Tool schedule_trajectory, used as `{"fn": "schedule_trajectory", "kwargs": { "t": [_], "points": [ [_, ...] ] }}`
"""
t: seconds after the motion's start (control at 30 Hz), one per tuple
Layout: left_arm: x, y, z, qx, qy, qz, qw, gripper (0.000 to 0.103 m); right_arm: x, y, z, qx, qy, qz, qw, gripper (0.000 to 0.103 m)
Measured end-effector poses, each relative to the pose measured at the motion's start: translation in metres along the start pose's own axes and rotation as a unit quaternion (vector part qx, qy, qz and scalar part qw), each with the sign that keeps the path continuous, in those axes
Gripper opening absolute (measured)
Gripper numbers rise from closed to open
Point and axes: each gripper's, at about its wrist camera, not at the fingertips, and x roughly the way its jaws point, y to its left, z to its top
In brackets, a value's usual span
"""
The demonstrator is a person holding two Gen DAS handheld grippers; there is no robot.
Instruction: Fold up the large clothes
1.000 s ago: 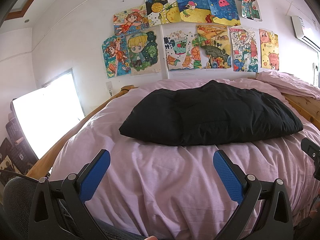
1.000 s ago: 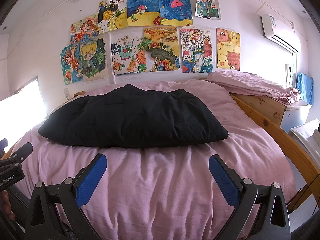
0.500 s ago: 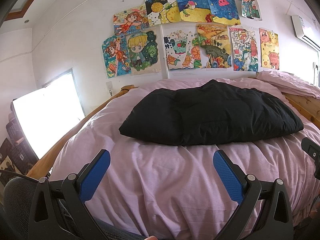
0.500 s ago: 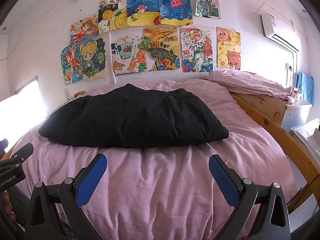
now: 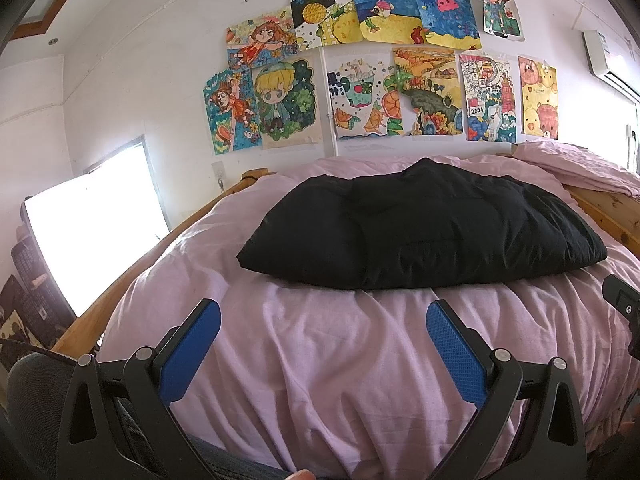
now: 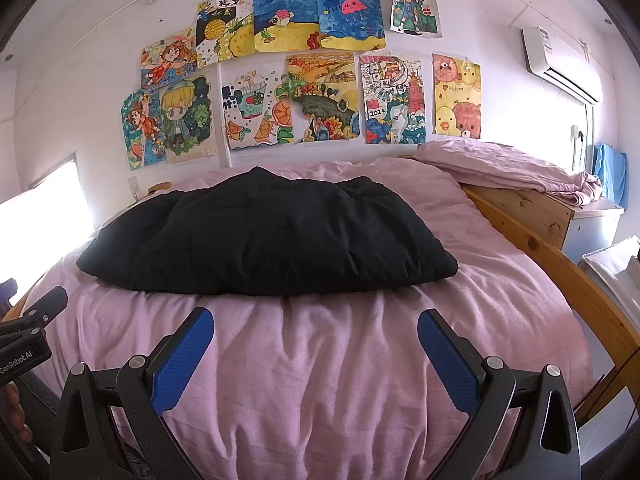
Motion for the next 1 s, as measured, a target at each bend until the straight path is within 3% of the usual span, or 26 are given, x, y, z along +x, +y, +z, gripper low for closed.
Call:
{"fn": "schedule_trajectory", "kwargs": {
  "t": [1.0],
  "points": [
    [-0.003, 0.011, -0.002, -0.004, -0.006, 0.006, 1.0000, 0.101, 0.000, 0.002, 0.001, 0.001, 0.001, -0.001, 1.000, 0.103]
  ]
}}
